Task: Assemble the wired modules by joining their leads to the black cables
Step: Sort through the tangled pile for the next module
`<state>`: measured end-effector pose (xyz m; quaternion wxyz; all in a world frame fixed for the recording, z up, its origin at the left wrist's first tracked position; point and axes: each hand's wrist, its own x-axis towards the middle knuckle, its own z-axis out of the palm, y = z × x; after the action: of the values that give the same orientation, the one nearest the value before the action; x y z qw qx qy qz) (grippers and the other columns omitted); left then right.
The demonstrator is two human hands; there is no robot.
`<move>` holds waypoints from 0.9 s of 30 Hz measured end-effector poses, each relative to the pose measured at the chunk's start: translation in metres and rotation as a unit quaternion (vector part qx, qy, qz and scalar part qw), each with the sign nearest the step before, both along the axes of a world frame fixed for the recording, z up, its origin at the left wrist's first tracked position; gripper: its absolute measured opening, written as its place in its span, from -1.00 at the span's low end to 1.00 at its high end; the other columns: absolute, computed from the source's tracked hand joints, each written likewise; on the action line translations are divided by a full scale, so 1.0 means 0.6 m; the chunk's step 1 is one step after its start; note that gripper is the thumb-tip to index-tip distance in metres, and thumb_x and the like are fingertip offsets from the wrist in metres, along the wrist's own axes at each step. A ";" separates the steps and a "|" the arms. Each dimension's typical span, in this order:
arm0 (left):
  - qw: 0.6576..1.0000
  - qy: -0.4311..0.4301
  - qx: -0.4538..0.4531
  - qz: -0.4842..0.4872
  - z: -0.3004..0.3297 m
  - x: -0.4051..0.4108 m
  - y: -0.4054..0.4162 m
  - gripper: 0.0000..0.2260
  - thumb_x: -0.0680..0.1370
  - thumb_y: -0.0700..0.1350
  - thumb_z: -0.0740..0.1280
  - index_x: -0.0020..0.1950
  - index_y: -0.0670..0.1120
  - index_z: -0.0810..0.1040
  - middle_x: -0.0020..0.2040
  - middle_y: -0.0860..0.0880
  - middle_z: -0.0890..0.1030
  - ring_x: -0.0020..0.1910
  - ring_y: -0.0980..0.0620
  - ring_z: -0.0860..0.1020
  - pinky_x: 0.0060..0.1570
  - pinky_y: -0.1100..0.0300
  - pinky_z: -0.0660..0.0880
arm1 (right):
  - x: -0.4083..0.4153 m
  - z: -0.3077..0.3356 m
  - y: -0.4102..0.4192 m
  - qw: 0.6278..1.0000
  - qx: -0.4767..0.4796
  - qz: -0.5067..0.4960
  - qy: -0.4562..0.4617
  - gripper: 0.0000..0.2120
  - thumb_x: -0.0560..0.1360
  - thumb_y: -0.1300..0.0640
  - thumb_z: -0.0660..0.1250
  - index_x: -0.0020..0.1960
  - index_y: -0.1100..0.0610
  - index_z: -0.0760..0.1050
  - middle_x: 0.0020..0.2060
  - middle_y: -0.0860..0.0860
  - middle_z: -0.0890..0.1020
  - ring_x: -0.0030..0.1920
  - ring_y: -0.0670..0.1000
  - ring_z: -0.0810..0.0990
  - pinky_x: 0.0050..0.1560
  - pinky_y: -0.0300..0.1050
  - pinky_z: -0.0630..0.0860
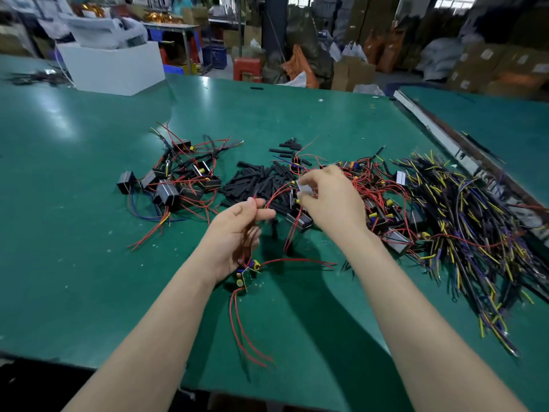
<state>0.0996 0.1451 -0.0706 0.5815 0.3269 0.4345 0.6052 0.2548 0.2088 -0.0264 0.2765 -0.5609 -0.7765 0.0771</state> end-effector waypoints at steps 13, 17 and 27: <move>0.999 0.018 0.043 -0.016 -0.003 0.015 0.003 -0.87 0.55 -0.15 0.28 -0.15 -0.17 0.53 -0.37 0.03 0.62 -0.47 0.20 0.49 -0.42 0.41 0.46 | -0.085 -0.051 0.018 0.945 -0.038 0.035 -0.324 -0.65 0.52 0.05 0.29 0.28 0.10 0.40 0.25 0.12 0.49 0.34 0.16 0.35 0.29 0.04 0.27; 0.998 0.049 0.049 0.004 -0.004 0.018 0.002 -0.85 0.57 -0.19 0.28 -0.19 -0.15 0.55 -0.37 0.04 0.60 -0.44 0.19 0.49 -0.38 0.40 0.46 | -0.085 -0.047 0.005 0.955 -0.039 0.017 -0.294 -0.65 0.54 0.09 0.26 0.30 0.15 0.39 0.27 0.14 0.45 0.33 0.18 0.34 0.29 0.05 0.26; 0.996 0.074 0.033 0.021 -0.002 0.020 0.008 -0.83 0.57 -0.16 0.31 -0.18 -0.07 0.65 -0.37 0.05 0.60 -0.45 0.20 0.48 -0.38 0.38 0.43 | -0.015 -0.055 -0.023 0.973 -0.054 0.017 0.226 -0.68 0.61 0.27 0.14 0.33 0.04 0.29 -0.04 0.04 0.61 -0.02 0.08 0.57 -0.12 -0.13 0.37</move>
<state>0.1115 0.1500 -0.0716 0.5238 0.3806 0.4629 0.6054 0.2460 0.1950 -0.0595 0.4124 -0.5295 -0.6984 0.2487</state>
